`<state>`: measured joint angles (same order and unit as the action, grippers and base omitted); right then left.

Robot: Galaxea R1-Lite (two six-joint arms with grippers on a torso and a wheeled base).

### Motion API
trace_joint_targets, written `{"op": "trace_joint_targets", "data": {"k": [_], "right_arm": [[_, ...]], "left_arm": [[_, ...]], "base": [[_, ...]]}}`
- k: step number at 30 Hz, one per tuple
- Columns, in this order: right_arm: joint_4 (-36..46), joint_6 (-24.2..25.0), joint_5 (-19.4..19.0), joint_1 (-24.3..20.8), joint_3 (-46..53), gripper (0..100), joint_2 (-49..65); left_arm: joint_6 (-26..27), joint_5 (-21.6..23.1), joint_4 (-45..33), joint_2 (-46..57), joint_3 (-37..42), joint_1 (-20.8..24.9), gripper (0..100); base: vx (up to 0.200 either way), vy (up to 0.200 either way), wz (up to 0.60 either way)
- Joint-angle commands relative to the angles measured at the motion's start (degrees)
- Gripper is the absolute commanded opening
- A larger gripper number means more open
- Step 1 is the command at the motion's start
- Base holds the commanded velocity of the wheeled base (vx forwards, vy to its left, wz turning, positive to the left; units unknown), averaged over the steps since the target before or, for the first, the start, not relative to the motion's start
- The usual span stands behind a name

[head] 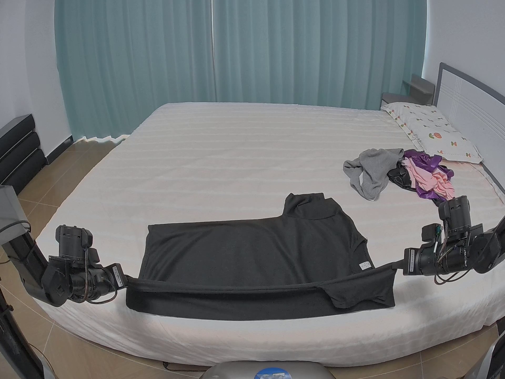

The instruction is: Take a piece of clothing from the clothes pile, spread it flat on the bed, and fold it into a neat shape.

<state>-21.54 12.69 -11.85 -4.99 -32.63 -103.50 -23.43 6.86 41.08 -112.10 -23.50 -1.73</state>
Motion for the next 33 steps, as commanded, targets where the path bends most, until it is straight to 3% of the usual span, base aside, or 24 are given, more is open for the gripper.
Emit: {"op": "trace_joint_targets", "data": {"k": [1, 10, 33], "right_arm": [[0.01, -0.03, -0.02, -0.29, 0.38, 0, 1.54], [-0.52, -0.03, -0.02, -0.64, -0.50, 0, -1.36], [-0.78, 2.08, -0.02, -1.96, -10.61, 0, -15.95]], "left_arm": [[0.05, -0.01, -1.88, 3.21, 0.12, -0.03, 0], [-0.04, 0.08, -3.99, 2.42, -1.46, 0.06, 0], [-3.02, -0.01, -3.82, -12.88, -12.27, 0.85, 0]], "base": [[0.000, 0.000, 0.00], [0.000, 0.000, 0.00], [0.000, 0.000, 0.00]]}}
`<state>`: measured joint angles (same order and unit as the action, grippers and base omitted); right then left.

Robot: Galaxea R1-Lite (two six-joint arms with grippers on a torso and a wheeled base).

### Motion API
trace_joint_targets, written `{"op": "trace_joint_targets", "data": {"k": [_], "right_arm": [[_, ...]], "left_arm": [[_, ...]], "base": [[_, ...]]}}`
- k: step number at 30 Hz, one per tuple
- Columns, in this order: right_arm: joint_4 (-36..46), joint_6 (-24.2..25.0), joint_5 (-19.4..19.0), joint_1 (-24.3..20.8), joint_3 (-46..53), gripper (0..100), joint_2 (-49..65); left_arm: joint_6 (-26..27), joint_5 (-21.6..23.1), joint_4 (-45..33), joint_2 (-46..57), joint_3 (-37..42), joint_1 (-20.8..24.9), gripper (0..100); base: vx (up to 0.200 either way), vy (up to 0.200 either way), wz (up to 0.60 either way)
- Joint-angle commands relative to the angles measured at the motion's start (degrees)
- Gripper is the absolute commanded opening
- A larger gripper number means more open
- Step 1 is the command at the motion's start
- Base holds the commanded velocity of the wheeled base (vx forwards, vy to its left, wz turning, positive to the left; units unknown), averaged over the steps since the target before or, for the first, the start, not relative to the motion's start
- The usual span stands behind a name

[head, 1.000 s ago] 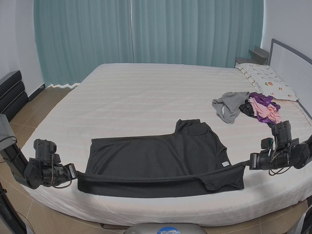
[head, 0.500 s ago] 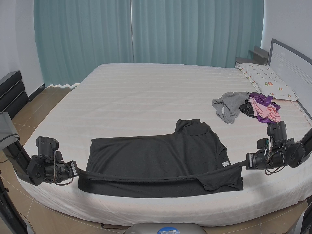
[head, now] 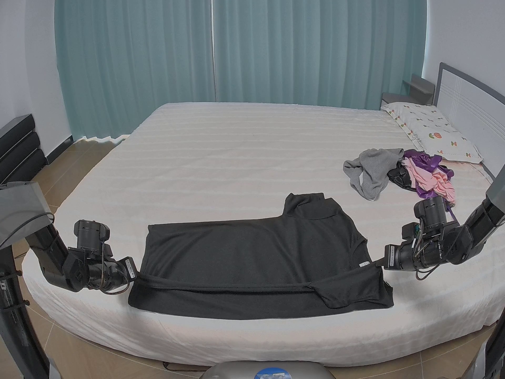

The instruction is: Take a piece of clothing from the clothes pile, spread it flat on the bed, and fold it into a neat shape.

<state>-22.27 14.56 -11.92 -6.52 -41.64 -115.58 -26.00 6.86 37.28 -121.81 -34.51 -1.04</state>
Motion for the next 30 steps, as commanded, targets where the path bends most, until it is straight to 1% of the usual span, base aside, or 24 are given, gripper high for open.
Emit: {"op": "trace_joint_targets", "data": {"k": [1, 2, 3, 9, 11, 12, 13, 15, 16, 17, 20, 22, 23, 25, 27, 30], "right_arm": [[-0.05, 0.21, 0.06, -0.42, -1.77, 0, -4.48], [-0.05, 0.21, -0.03, -0.42, -1.86, 0, -4.83], [-0.14, 0.39, -0.03, -0.42, -1.95, 100, -5.27], [-1.63, 2.32, -0.47, 0.19, -1.77, 100, -4.48], [-2.60, 4.43, -0.82, 0.81, -1.25, 100, -2.99], [-2.60, 4.43, -0.82, 0.81, -1.25, 100, -2.99], [-2.78, 6.01, -1.96, 0.98, -0.37, 100, -1.75], [-3.13, 6.71, -3.02, 1.07, 0.69, 100, -0.88], [-3.83, 7.50, -4.51, 1.16, 2.53, 100, 0.44], [-4.53, 7.94, -5.22, 1.25, 3.85, 100, 1.15], [-7.70, 9.09, -6.53, 1.60, 7.72, 100, 2.82], [-12.97, 10.14, -7.77, 1.86, 12.38, 100, 3.78], [-13.59, 10.32, -7.94, 1.95, 12.90, 100, 3.78], [-18.77, 11.46, -9.26, 2.13, 16.15, 100, 3.25], [-22.73, 13.04, -9.61, 2.22, 17.74, 100, 2.29], [-24.31, 13.75, -9.61, 2.13, 18.35, 100, 1.32]], "left_arm": [[-1.07, -0.01, -0.01, -3.70, -1.61, 0.16, 0], [-1.33, -0.01, 0.07, -4.14, -1.88, 0.16, 0], [-1.68, -0.01, 0.16, -4.67, -2.14, 0.16, 100], [-5.11, 0.08, 0.34, -4.49, -2.93, 0.25, 100], [-6.25, 0.17, 0.34, -3.44, -2.93, 0.16, 100], [-6.25, 0.17, 0.34, -3.44, -2.93, 0.16, 100], [-7.31, 0.96, 0.34, -1.50, -2.40, -0.28, 100], [-8.01, 1.49, 0.07, 0.08, -2.23, -0.63, 100], [-8.89, 1.66, -0.19, 2.19, -1.79, -1.25, 100], [-9.42, 1.75, -0.10, 3.60, -1.08, -1.60, 100], [-10.65, 2.10, -0.28, 5.97, 0.06, -1.78, 100], [-14.34, 2.10, -0.28, 7.29, 1.03, -1.69, 100], [-14.87, 2.10, -0.28, 7.37, 1.03, -1.60, 100], [-18.21, 2.28, -0.72, 7.55, 1.20, -1.60, 100], [-18.91, 2.72, -1.42, 7.29, 1.20, -1.42, 100], [-18.91, 3.60, -2.21, 7.29, 1.29, -1.42, 100]], "base": [[0.000, 0.000, 0.00], [0.000, 0.000, 0.00], [0.000, 0.000, 0.00], [0.000, 0.000, 0.00], [0.000, 0.000, 0.00], [0.000, 0.000, 0.00], [0.000, 0.000, 0.00], [0.000, 0.000, 0.00], [0.000, 0.000, 0.00], [0.000, 0.000, 0.00], [0.000, 0.000, 0.00], [0.000, 0.000, 0.00], [0.000, 0.000, 0.00], [0.000, 0.000, 0.00], [0.100, 0.000, 0.00], [0.200, 0.000, 0.00]]}}
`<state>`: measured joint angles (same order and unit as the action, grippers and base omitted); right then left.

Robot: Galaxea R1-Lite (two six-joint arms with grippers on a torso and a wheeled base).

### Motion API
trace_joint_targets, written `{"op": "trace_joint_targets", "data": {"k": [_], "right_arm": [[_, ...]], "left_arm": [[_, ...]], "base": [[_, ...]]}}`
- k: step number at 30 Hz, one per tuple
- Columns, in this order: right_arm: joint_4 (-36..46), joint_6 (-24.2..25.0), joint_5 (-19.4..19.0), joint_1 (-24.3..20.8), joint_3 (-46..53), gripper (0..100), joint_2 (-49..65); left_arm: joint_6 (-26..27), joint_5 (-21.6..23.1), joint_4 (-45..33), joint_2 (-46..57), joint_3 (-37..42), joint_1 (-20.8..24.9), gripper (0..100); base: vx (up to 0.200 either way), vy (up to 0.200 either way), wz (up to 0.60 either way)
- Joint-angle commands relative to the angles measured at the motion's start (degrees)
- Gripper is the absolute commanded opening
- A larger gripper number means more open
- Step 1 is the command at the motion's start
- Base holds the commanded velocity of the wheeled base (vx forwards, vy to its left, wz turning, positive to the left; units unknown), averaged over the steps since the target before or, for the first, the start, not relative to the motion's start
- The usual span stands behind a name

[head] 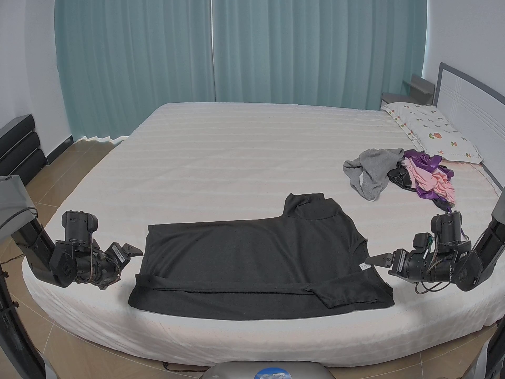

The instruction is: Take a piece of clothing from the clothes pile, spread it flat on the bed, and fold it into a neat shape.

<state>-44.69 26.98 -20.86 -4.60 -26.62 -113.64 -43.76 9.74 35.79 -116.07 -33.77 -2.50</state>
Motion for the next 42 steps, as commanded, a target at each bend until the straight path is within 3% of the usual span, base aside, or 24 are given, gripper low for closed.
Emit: {"op": "trace_joint_targets", "data": {"k": [1, 9, 22, 31, 39, 42], "right_arm": [[-2.86, 1.50, -0.68, 0.29, 3.68, 100, -1.23], [-3.03, 1.50, -0.76, 0.29, 4.12, 100, -2.20], [-3.03, 1.50, -0.68, 0.29, 4.48, 100, -1.76], [-3.03, 1.41, -0.68, 0.29, 4.48, 100, -2.02], [-3.03, 1.32, -0.59, -0.33, 4.65, 100, -2.29], [-3.03, 1.32, -0.59, -0.50, 4.56, 100, -2.55]], "left_arm": [[-1.06, 2.39, -1.87, 1.63, 0.72, 0.13, 100], [-0.71, 10.83, -8.28, 1.90, 0.72, -0.23, 100], [-0.97, 12.50, -14.08, 9.63, 1.25, 1.44, 100], [0.61, 11.09, -15.49, 3.92, 1.69, 7.07, 100], [2.02, 2.74, -14.79, -2.85, -1.30, 9.79, 100], [1.58, 1.60, -14.79, -4.61, -4.38, 9.71, 100]], "base": [[0.200, 0.000, 0.00], [0.025, 0.000, 0.00], [0.000, 0.000, 0.00], [0.000, 0.000, 0.00], [0.000, 0.000, 0.00], [0.000, 0.000, 0.00]]}}
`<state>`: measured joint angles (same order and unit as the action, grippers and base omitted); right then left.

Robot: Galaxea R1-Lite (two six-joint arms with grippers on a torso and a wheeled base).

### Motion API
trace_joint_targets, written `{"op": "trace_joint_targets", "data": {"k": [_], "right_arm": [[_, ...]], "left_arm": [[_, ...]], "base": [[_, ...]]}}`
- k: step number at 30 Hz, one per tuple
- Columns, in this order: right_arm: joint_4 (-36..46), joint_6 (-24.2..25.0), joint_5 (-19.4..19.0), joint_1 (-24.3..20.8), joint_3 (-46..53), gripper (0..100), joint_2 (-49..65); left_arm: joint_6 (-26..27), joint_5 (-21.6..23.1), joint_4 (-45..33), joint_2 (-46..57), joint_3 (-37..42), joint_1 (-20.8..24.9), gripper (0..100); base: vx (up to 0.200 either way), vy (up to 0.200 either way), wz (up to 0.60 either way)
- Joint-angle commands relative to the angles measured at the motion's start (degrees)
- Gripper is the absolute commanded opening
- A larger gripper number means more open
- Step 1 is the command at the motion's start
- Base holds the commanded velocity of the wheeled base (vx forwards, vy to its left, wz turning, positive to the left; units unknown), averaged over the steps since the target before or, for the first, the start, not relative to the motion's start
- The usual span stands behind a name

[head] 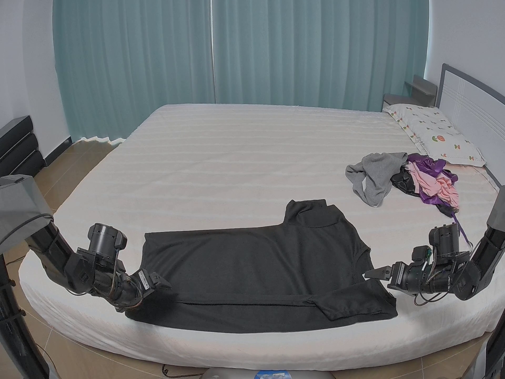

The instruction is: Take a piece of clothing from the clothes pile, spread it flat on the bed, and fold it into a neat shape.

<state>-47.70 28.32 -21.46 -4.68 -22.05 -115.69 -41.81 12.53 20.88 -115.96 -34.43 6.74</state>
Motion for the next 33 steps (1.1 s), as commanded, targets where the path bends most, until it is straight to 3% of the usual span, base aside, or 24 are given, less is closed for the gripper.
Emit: {"op": "trace_joint_targets", "data": {"k": [1, 10, 15, 19, 24, 30, 33], "right_arm": [[-0.02, -0.11, 0.01, -0.42, 0.08, 100, -0.50], [-0.11, -0.19, 0.01, -0.42, -0.10, 100, -0.94], [-0.20, -0.37, 0.36, -0.42, -0.18, 100, -1.73], [-0.20, -0.46, 0.36, -0.42, -0.10, 100, -1.65], [-0.20, -0.55, 0.27, -0.33, -0.01, 100, -1.73], [-0.20, -0.46, 0.27, -0.24, -0.01, 100, -1.73], [-0.20, -0.46, 0.10, -0.15, -0.01, 100, -1.73]], "left_arm": [[-0.55, -1.28, 0.12, -5.07, -4.51, 0.29, 100], [-5.03, -2.25, 0.12, -5.68, -9.61, -3.31, 100], [-11.62, -1.81, 0.91, -5.42, -12.77, -5.07, 100], [-15.58, -2.25, 6.98, -6.83, -12.86, -6.65, 100], [-15.93, -3.92, 13.31, -8.67, -11.72, -6.83, 100], [-15.67, -3.39, 13.66, -7.71, -10.13, -7.62, 100], [-11.10, 0.30, 13.13, -5.95, -7.06, -8.41, 100]], "base": [[0.000, 0.000, 0.00], [0.000, 0.000, 0.00], [0.000, 0.000, 0.00], [0.000, 0.000, 0.00], [0.000, 0.000, 0.00], [0.000, 0.000, 0.00], [0.000, 0.000, 0.00]]}}
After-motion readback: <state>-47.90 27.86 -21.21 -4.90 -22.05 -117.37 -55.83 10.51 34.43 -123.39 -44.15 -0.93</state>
